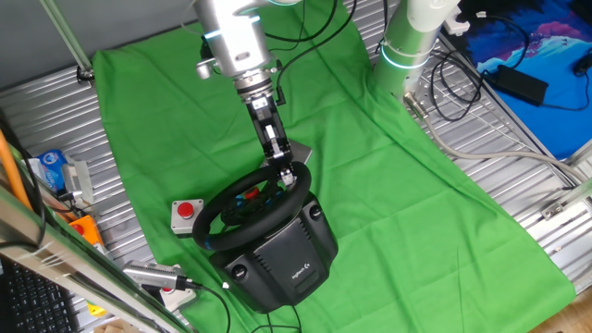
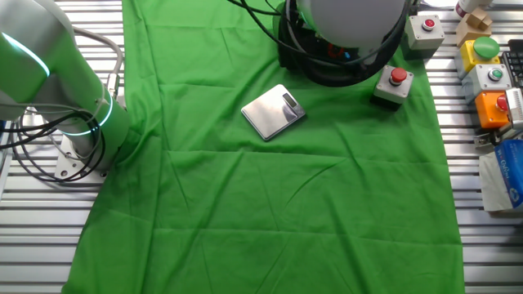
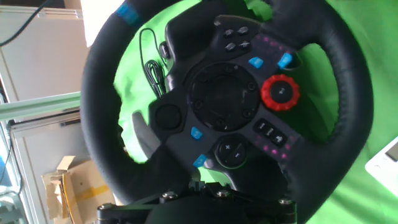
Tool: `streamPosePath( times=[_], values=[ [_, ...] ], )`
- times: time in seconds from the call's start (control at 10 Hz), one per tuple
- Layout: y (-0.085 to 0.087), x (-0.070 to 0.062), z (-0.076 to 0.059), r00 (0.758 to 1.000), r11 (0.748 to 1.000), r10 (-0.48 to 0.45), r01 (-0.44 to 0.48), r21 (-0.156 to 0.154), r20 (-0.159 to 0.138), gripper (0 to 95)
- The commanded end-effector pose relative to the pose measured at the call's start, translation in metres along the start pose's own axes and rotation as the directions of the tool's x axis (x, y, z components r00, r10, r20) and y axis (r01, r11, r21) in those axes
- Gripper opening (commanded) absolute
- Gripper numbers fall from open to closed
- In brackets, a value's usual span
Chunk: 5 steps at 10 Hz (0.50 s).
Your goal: Rotate the steering wheel 90 degrees clockwise
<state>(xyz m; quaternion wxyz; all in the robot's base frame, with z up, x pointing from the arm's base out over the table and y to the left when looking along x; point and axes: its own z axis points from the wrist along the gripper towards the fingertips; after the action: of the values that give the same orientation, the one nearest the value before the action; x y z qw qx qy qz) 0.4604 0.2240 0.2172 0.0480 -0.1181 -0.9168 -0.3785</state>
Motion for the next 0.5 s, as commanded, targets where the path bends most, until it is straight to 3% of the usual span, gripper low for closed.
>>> streamPosePath(
  times=[0.1, 0.5],
  values=[
    [0.0039, -0.0032, -0.0021, 1.0, 1.0, 0.001, -0.001, 0.008, -0.005, 0.0],
    [0.0112, -0.0086, -0.0065, 1.0, 1.0, 0.001, -0.001, 0.007, -0.008, 0.0]
  ],
)
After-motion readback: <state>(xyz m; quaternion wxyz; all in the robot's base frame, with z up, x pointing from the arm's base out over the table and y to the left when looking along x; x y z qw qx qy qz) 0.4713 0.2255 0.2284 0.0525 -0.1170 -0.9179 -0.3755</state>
